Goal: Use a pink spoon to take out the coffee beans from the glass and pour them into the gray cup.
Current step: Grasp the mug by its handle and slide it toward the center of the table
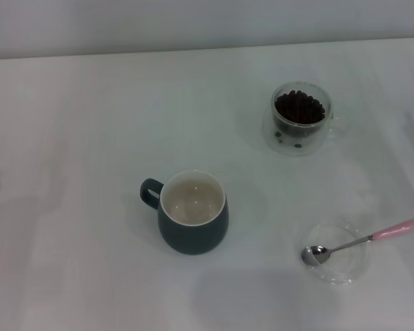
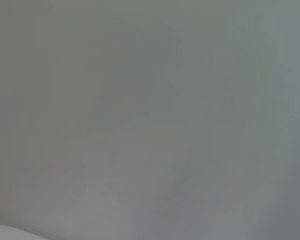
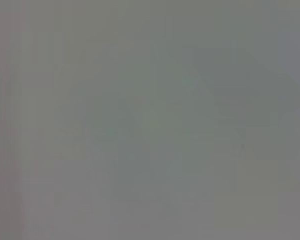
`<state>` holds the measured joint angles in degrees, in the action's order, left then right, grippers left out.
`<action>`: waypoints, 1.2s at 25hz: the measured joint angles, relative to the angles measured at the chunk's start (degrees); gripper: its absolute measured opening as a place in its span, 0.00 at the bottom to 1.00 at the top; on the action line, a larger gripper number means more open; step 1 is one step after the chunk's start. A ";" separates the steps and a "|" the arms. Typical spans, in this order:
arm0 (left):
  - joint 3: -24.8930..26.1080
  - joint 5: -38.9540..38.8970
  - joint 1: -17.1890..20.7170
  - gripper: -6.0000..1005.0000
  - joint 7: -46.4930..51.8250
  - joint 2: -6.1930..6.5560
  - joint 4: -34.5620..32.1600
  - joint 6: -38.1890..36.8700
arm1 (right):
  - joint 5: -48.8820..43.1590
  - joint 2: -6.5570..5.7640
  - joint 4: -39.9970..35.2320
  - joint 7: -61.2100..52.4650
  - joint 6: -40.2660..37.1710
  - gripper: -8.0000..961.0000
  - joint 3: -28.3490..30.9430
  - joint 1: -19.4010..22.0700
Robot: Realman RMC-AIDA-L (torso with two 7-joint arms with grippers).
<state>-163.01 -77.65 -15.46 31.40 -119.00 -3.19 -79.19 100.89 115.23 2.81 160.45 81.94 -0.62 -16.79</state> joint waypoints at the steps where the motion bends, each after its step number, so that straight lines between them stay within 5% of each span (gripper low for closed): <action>1: 0.00 0.88 -0.06 0.87 0.03 0.01 0.35 -0.01 | 0.11 0.00 0.00 -0.03 -0.01 0.90 0.00 0.01; 9: -0.01 17.81 -0.55 0.87 -0.04 0.35 7.94 -0.55 | 0.54 0.00 -0.42 -0.09 -0.50 0.90 0.01 -0.24; 16: -0.03 32.70 -5.20 0.87 -0.18 0.48 11.69 -0.60 | 0.54 0.00 -0.34 -0.13 -1.38 0.90 0.00 -0.95; 30: -0.03 43.63 -9.28 0.87 0.02 0.14 11.52 -0.55 | 0.53 0.00 0.00 -0.21 -1.45 0.90 0.00 -0.82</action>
<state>-163.04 -34.02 -24.74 31.43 -118.86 8.33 -79.74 101.43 115.23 2.82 160.24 80.49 -0.62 -17.61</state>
